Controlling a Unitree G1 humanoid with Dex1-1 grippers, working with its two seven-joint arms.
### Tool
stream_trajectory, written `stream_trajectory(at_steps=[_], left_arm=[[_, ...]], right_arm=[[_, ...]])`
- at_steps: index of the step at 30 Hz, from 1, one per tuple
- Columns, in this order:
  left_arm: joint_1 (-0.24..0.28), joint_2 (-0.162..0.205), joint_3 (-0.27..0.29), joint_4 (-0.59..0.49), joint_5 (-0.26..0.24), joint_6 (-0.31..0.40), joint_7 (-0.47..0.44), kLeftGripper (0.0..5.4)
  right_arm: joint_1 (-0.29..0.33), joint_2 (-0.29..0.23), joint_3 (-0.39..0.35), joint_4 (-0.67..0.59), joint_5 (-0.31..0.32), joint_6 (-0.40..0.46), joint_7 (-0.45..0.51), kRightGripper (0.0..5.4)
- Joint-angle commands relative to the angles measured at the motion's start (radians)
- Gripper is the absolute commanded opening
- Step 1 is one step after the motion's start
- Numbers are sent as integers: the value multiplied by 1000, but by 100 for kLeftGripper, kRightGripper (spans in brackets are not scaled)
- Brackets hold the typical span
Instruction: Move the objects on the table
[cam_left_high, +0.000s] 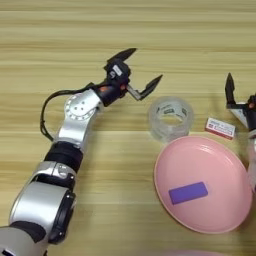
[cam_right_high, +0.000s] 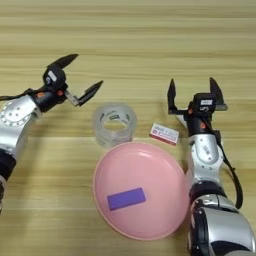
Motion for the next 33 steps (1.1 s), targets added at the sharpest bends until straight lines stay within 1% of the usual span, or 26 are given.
stream_trajectory(at_steps=[1, 3, 6, 7, 9, 11, 14, 18, 22, 27, 28, 29, 33], left_arm=[[-26, -16, -31, -39, -7, 95, -47, 540], [-29, -21, -36, -42, -8, 143, -56, 540], [-29, -26, -41, -49, -29, 290, -91, 540], [-29, -26, -41, -53, -33, 324, -99, 540], [-33, -26, -44, -55, -29, 381, -98, 540], [-46, -24, -47, -43, -22, 441, -91, 540], [-69, -10, -72, -5, 10, 511, -100, 540], [-86, 3, -103, 24, 50, 529, -113, 540], [-103, 20, -130, 72, 90, 517, -121, 540], [-134, 26, -145, 144, 126, 491, -113, 540], [-138, 29, -148, 157, 131, 485, -111, 518], [-141, 31, -150, 167, 134, 480, -111, 517], [-150, 32, -151, 195, 144, 456, -108, 477]], right_arm=[[-7, -15, 26, 16, -50, -6, -58, 538], [-6, -14, 36, 17, -62, -11, -71, 538], [-5, -12, 46, 19, -68, -16, -79, 538], [-6, -10, 43, 20, -61, -13, -76, 538], [-7, -7, 41, 19, -51, -9, -71, 538], [-7, -7, 48, 17, -59, -12, -76, 538], [-5, -7, 61, 16, -76, -20, -87, 538], [-5, -7, 69, 16, -76, -21, -97, 538], [-4, -6, 75, 16, -75, -22, -101, 538], [-2, -6, 79, 15, -75, -25, -103, 538], [-2, -6, 80, 14, -75, -26, -103, 540], [-1, -6, 81, 13, -75, -26, -104, 540], [0, -6, 83, 11, -74, -28, -104, 540]])
